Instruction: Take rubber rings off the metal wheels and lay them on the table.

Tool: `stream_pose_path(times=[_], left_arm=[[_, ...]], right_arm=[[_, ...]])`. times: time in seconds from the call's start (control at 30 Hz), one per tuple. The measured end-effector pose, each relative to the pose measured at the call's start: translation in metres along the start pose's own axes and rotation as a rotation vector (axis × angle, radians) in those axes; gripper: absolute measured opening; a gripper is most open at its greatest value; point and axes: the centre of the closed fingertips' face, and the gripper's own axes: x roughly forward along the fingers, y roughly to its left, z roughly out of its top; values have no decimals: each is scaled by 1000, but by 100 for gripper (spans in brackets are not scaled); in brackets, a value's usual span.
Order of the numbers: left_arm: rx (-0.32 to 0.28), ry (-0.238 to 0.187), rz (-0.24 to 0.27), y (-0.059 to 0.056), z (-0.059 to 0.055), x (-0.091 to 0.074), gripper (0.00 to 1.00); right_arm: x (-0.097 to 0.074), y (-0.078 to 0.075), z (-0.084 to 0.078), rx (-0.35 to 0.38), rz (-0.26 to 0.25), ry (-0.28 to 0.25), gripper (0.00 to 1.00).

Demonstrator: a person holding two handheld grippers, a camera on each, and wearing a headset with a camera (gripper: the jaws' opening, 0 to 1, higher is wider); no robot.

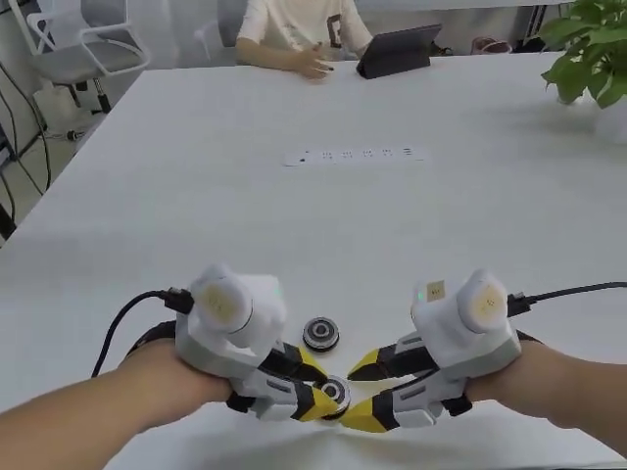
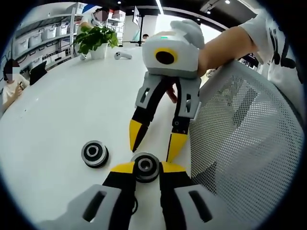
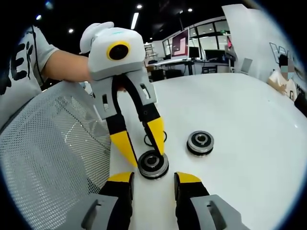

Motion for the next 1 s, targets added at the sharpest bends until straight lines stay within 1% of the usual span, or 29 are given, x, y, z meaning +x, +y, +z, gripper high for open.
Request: stream_pose_path(times=[0.03,0.07,0.17,0.3,0.37,0.5,0.53,0.57,0.7,0.77,0.8,0.83,1.0], left_arm=[[13,4,1,-2,0,1,13],[32,2,5,-1,1,2,13],[52,16,14,0,0,2,12],[75,19,30,2,0,2,10],[103,21,36,2,0,2,10],[115,16,38,1,1,2,10],[117,14,39,1,1,2,10],[116,13,41,1,1,2,10],[104,5,46,1,1,1,9],[106,2,51,2,1,1,7],[139,-4,72,7,4,0,7],[121,3,57,2,2,-1,7],[114,1,60,1,1,1,7]], right_arm=[[0,0,0,0,-1,1,31],[0,0,-1,1,-1,2,31],[0,-1,-1,0,-1,3,31],[0,-2,0,-2,-6,-1,30],[1,-2,1,0,-7,-3,30],[3,0,-1,-11,-5,5,30],[5,0,1,-20,-10,-1,29],[5,1,0,-21,-7,5,29],[7,1,2,-32,-12,-1,28],[8,0,4,-41,-19,-1,28],[8,0,5,-46,-23,-2,28],[8,-1,6,-51,-27,-4,28],[10,2,6,-75,-26,1,26]])
